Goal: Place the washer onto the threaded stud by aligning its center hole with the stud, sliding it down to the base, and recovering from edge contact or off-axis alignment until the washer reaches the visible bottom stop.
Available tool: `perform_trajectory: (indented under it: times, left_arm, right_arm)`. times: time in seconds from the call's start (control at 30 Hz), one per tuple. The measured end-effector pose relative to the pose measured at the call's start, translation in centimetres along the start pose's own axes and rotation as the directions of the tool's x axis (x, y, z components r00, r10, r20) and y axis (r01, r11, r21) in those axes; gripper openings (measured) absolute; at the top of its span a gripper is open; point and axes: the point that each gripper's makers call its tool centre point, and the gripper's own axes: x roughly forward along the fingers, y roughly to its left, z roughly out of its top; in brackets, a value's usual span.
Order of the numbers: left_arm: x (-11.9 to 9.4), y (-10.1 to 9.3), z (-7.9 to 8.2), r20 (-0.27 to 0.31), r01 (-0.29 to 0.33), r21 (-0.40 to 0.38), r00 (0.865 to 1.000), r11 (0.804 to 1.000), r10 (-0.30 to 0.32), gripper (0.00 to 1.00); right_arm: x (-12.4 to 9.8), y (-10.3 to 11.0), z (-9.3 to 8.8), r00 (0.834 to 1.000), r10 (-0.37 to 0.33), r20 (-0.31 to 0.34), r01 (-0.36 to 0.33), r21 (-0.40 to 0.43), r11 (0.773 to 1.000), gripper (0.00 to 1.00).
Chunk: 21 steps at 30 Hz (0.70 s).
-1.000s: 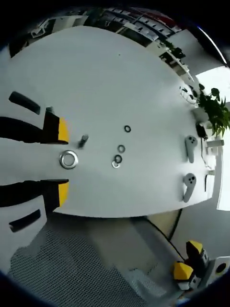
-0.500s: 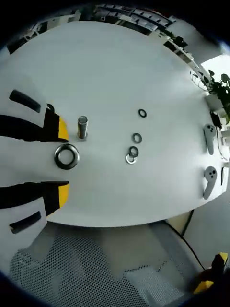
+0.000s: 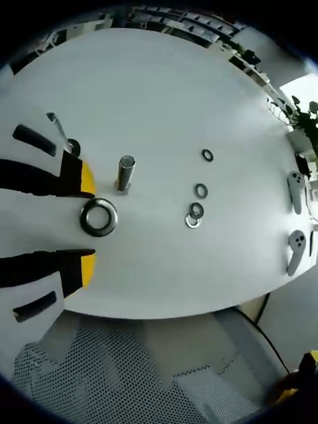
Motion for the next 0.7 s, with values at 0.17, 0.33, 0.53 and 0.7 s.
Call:
perform_trajectory:
  times: [0.17,0.33,0.53,0.7]
  left_arm:
    - [0.13,0.28,0.43,0.003,-0.004,0.007,1.000,1.000,0.004,0.31]
    - [0.19,0.13,0.55,-0.008,0.005,0.018,1.000,1.000,-0.005,0.29]
    - [0.23,0.26,0.58,-0.029,0.010,0.011,1.000,1.000,-0.010,0.28]
    - [0.31,0.14,0.62,-0.045,0.012,0.040,0.999,0.999,-0.010,0.27]
  right_arm:
    - [-0.01,0.01,-0.03,1.000,0.000,-0.001,0.000,0.002,1.000,0.27]
    - [-0.02,0.04,-0.04,1.000,0.001,-0.001,-0.001,0.003,1.000,0.27]
    - [0.00,0.05,-0.11,1.000,0.000,-0.007,0.000,-0.004,1.000,0.27]
    - [0.00,0.03,-0.10,1.000,-0.001,-0.006,0.001,-0.004,1.000,0.27]
